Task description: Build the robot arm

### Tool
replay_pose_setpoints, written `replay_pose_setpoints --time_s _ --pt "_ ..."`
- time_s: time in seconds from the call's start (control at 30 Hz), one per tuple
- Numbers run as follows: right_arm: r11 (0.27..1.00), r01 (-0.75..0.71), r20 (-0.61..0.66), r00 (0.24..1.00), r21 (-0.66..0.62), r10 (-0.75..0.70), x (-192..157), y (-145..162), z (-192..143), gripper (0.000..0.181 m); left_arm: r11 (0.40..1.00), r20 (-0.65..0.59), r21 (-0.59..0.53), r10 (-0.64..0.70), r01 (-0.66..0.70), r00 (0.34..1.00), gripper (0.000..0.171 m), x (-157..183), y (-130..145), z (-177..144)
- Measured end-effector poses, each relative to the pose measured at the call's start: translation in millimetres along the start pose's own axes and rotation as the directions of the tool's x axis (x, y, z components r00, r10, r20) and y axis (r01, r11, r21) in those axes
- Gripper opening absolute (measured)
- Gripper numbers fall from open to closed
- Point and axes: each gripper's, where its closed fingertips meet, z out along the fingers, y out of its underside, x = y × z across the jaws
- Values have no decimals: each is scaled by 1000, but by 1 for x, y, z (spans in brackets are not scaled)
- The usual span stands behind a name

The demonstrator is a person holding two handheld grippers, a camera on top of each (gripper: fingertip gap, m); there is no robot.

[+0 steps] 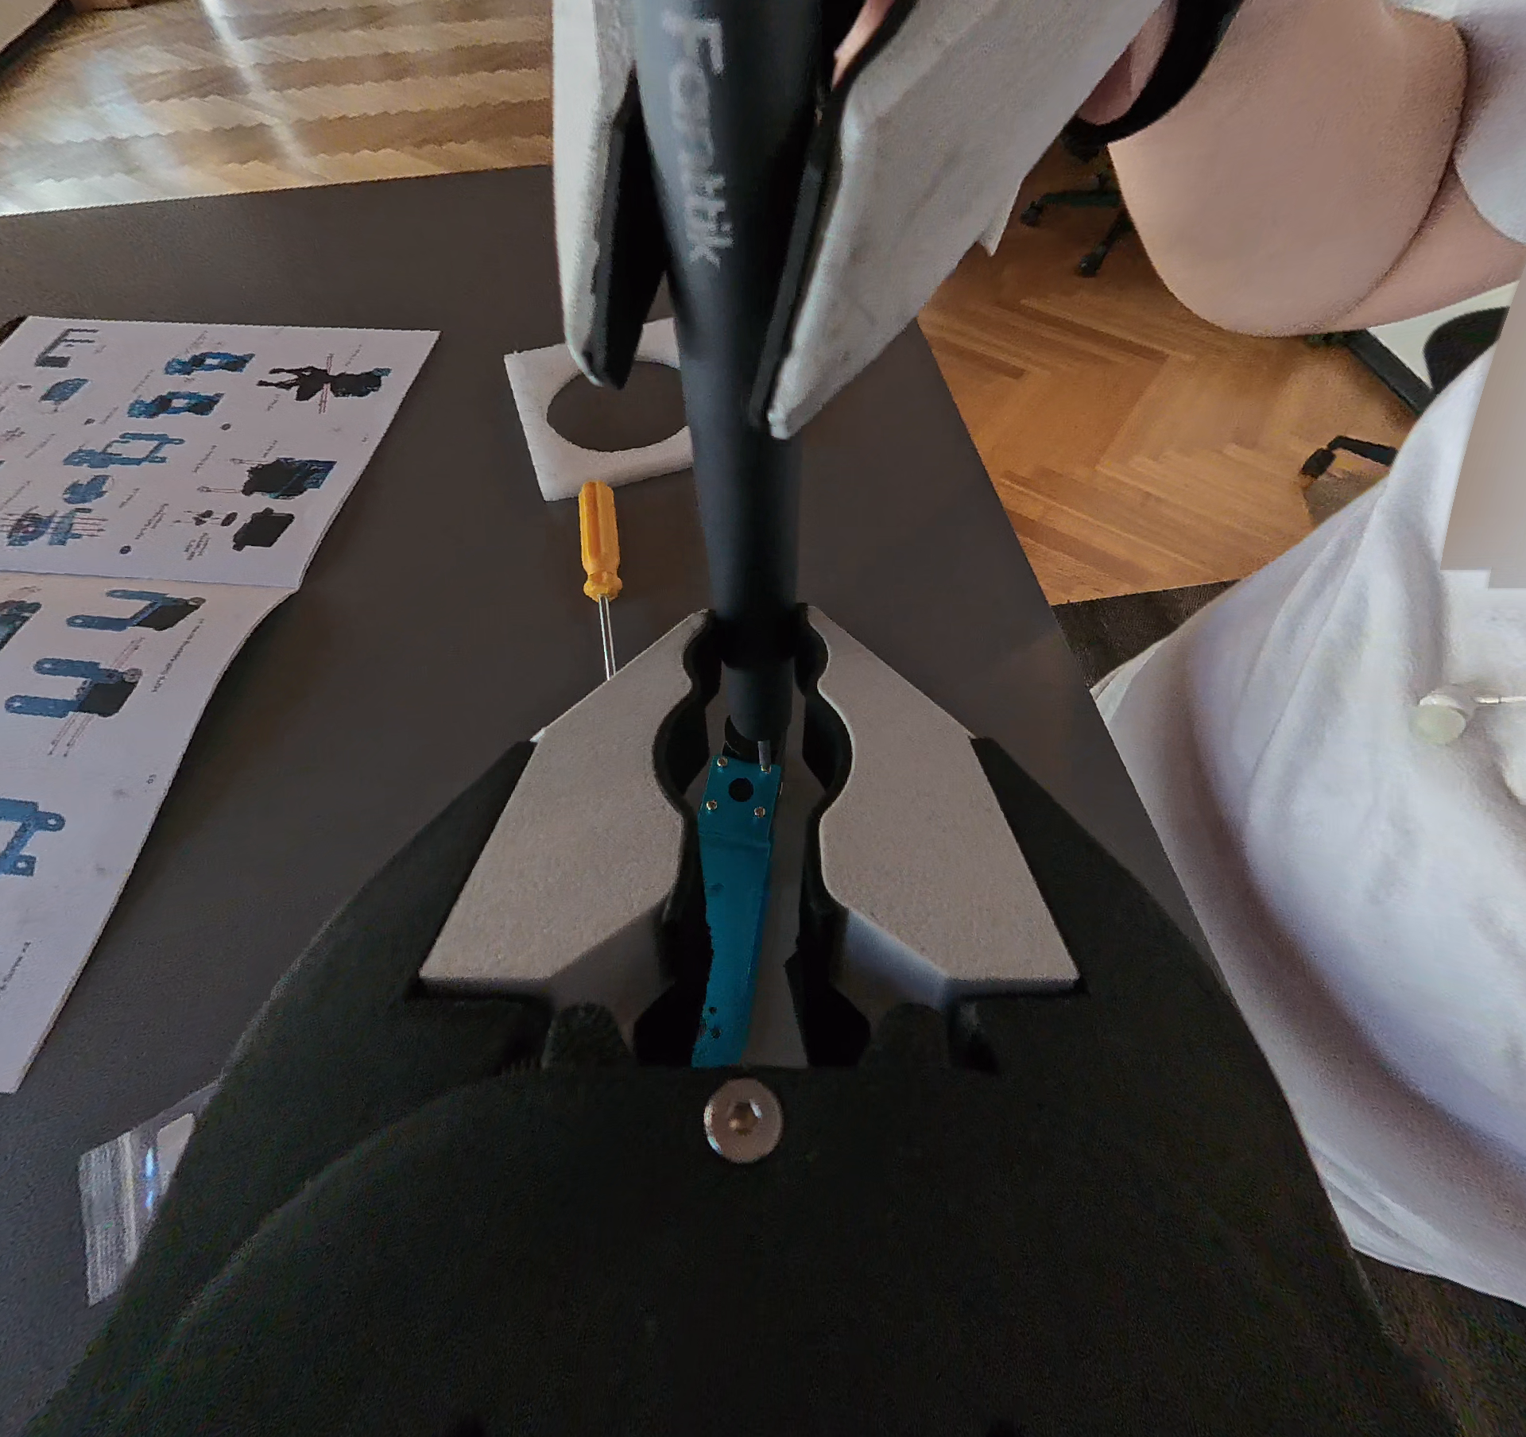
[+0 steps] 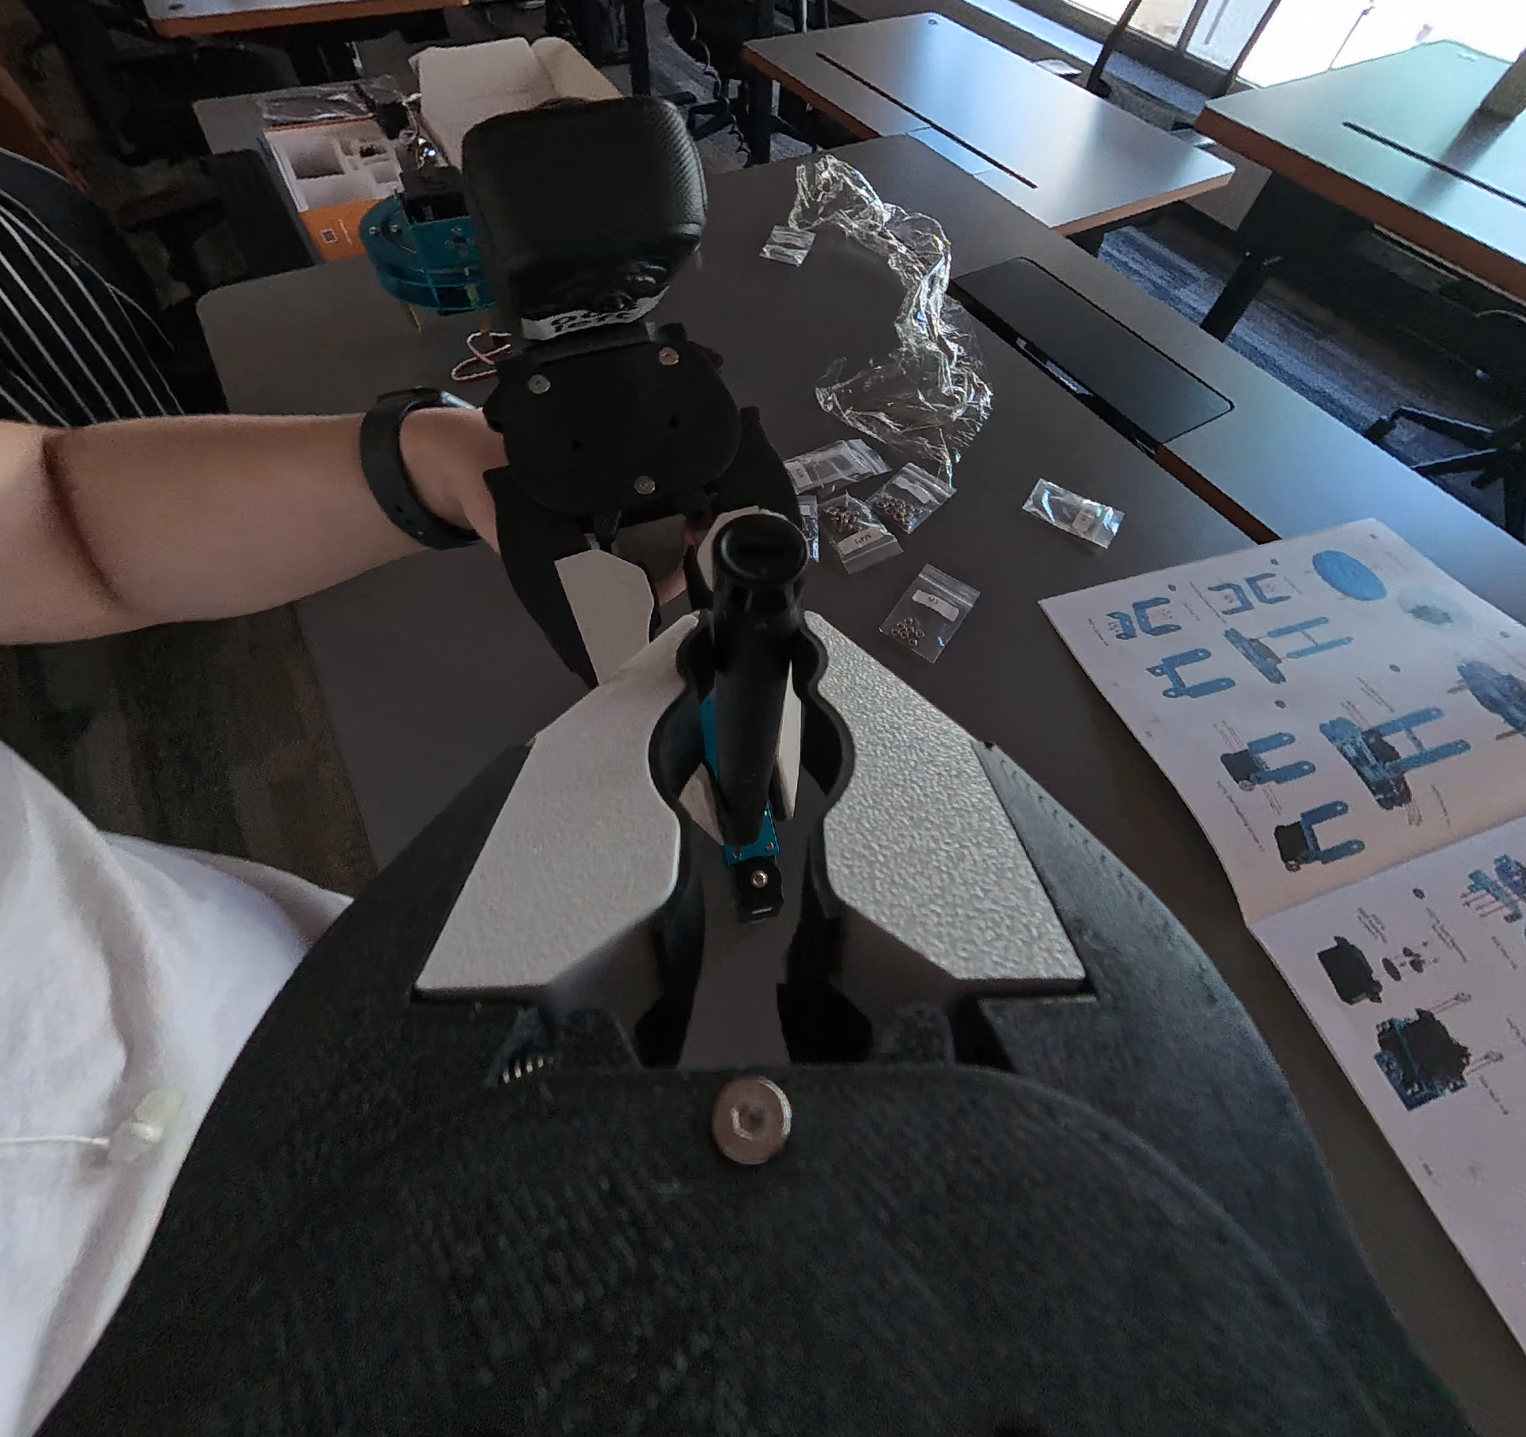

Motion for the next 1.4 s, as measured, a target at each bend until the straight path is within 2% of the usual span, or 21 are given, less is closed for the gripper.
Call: replay_pose_setpoints --time_s 0.1,0.2,0.27,0.4,0.47,0.67,0.8,0.9,1.03,1.13,1.27,1.4 --pt "1000 25 21 999 -3 -25 0 0 1 28 1000 -29 -8 27 -27 999 16 3 0 1" --pt "1000 11 52 999 -8 -11 -1 1 -1 27 998 -53 -17 56 -57 997 16 5 -1 3" --pt "1000 14 93 996 -18 -12 -7 3 -2 18 998 -67 -18 62 -64 996 16 6 -1 3" --pt "999 35 96 995 -35 -31 -6 5 -2 18 998 -80 1 64 -64 995 16 5 -1 3" --pt "993 88 126 989 -80 -78 -5 11 -3 29 997 -78 1 76 -76 994 16 5 -1 2" --pt "939 287 370 907 -191 -202 -8 13 -23 43 996 -78 10 87 -87 993 16 5 -1 1" --pt "847 418 436 862 -327 -258 -5 16 -23 43 996 -69 11 91 -91 993 16 5 -1 2" --pt "782 480 475 837 -397 -273 -11 23 -15 41 995 -64 9 95 -95 993 16 6 -1 2" --pt "717 549 513 801 -429 -307 -16 35 -10 24 996 -60 8 94 -94 994 16 6 -2 4" --pt "716 563 513 793 -412 -328 -16 35 -9 18 995 -59 14 95 -94 994 16 7 -3 6" --pt "743 509 497 823 -434 -274 -12 35 -7 18 997 -54 26 74 -73 996 16 4 -3 6" --pt "729 508 502 825 -459 -259 -9 35 -6 18 998 -54 43 50 -48 997 16 2 -4 6"
